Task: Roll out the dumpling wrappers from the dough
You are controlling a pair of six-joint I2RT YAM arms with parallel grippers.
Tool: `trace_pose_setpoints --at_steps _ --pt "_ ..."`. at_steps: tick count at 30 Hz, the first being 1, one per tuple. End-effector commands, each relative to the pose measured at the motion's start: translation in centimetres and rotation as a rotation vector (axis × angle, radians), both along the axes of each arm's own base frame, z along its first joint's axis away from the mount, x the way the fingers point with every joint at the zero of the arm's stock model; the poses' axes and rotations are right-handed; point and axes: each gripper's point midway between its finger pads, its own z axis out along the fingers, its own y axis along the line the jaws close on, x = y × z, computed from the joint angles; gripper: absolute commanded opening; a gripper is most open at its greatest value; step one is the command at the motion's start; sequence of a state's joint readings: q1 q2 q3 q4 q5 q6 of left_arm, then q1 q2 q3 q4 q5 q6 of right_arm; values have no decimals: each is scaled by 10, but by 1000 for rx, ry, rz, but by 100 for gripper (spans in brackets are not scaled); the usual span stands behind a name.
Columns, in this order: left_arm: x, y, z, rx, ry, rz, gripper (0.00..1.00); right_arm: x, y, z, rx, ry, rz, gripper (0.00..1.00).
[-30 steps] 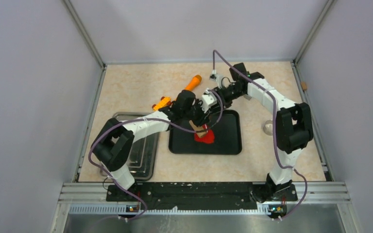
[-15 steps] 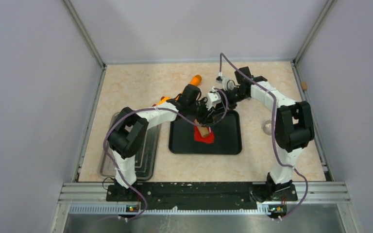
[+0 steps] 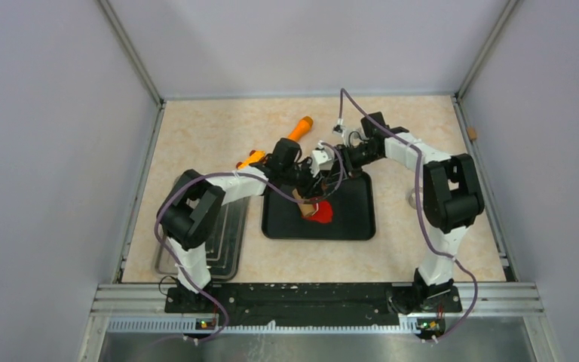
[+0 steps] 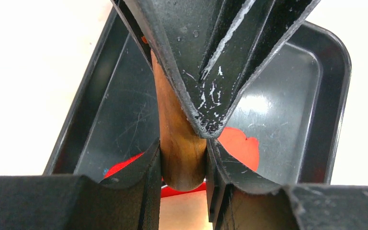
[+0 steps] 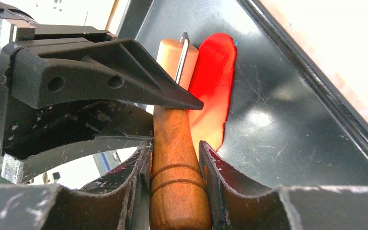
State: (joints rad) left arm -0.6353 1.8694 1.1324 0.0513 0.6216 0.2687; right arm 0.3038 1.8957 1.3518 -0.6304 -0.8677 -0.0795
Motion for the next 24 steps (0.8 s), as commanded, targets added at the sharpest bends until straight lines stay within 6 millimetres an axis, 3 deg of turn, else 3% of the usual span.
trace_pose_setpoints --at_steps 1,3,6,11,13,15,18,24 --pt "-27 39 -48 144 142 55 0 4 -11 -57 -206 -52 17 0" --pt "-32 43 -47 151 137 52 0 4 -1 -51 -183 -49 25 0" --pt "-33 45 -30 137 100 47 0 9 15 -24 -110 -54 22 0" --pt "-20 30 33 38 29 45 0 18 22 35 -17 -108 -1 0" --pt "-13 18 61 -14 -4 38 0 21 16 53 6 -125 -28 0" --pt "-9 6 76 -49 -32 17 0 25 7 64 9 -140 -55 0" --pt "-3 -11 81 -72 -41 -10 0 29 -6 67 1 -144 -84 0" --pt "17 -23 50 -36 -25 6 0 37 -22 37 -59 -132 -103 0"
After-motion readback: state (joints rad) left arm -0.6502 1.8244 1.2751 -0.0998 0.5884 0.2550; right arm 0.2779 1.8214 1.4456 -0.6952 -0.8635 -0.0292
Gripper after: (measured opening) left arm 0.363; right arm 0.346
